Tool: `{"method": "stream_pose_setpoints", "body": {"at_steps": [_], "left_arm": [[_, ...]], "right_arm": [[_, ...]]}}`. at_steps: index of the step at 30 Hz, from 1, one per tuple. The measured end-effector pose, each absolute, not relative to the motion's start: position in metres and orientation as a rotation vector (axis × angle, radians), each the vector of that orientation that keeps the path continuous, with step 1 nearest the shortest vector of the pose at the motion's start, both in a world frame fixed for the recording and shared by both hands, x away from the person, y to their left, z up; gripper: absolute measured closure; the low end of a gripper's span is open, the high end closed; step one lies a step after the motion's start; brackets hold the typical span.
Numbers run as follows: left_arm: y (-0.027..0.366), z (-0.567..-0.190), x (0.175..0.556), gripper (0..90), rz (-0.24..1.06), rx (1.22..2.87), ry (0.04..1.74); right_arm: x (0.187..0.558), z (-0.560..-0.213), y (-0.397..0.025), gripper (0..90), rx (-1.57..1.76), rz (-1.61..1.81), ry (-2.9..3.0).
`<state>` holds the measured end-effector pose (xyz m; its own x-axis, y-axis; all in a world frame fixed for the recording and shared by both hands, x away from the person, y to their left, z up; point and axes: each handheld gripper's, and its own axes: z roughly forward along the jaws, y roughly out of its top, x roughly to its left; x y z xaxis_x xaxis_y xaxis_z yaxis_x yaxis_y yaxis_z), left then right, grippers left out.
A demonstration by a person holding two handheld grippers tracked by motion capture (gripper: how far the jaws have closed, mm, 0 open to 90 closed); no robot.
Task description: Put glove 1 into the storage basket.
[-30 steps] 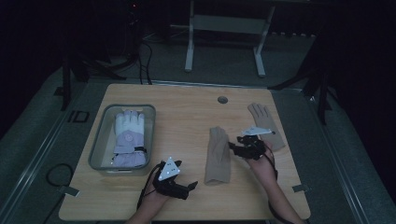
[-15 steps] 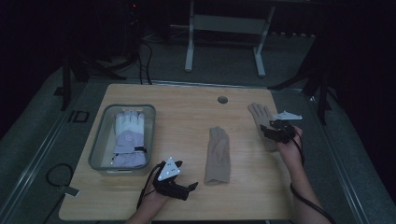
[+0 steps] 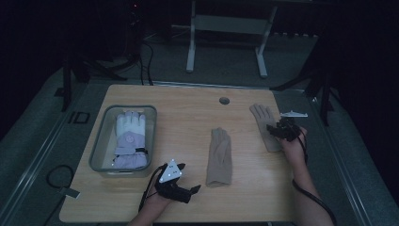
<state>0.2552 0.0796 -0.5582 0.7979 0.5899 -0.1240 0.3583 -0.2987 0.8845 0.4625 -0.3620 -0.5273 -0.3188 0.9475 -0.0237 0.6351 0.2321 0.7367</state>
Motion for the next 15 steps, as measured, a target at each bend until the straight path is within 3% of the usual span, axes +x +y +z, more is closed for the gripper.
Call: {"method": "stream_pose_setpoints", "body": {"at_steps": [9,14,15], "left_arm": [[0.079,-0.558,0.255,2.7,0.264,1.917,0.717],[0.079,-0.559,0.255,2.7,0.264,1.922,0.72],[0.079,-0.559,0.255,2.7,0.266,1.925,0.717]], "right_arm": [[0.468,-0.55,-0.363,49.9,1.478,0.868,2.059],[0.466,-0.548,-0.364,78.6,1.497,0.84,2.052],[0.465,-0.547,-0.362,80.9,1.497,0.829,2.051]]}}
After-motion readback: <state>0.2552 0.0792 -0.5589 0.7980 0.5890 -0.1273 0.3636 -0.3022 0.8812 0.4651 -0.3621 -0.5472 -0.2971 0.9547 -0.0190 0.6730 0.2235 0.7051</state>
